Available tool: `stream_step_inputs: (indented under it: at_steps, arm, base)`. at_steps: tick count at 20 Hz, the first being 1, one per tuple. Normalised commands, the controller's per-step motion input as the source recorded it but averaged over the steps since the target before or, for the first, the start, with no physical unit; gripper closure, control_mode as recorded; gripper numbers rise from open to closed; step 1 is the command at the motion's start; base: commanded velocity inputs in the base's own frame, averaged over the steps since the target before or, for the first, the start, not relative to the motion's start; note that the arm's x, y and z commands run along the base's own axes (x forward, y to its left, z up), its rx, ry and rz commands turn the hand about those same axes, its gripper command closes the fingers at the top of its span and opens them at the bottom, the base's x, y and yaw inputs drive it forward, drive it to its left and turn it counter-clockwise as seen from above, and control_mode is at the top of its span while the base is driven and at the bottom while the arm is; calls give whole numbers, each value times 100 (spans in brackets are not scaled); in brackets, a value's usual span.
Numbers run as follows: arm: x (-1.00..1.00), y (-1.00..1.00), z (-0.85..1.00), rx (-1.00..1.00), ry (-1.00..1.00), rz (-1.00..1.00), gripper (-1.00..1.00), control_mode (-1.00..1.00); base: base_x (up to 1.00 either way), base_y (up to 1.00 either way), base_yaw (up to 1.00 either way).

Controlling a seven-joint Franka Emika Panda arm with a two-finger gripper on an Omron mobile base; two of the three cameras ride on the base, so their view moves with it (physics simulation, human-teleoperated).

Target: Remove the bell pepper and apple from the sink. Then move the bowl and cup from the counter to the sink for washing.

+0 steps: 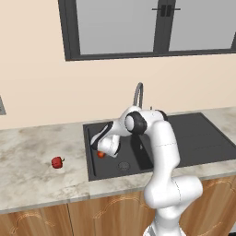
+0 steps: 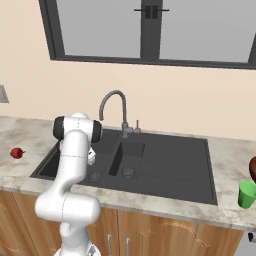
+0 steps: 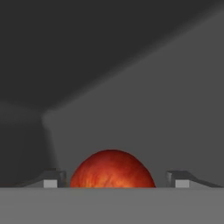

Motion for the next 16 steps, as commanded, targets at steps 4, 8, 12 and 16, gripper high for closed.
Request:
stream_step_inputs:
  at_steps: [4,8,12,16]
  arm:
    - [-8,19,-20,0,0,0,100,-100]
    - [-6,14,-17,0,0,0,100,-100]
    - [-9,6,4,0,-3,0,100,-100]
    - [-21,-1,27,0,-1,0,100,-100]
  base:
    - [0,0,0]
    - [0,0,0]
    - [0,0,0]
    - [0,0,0]
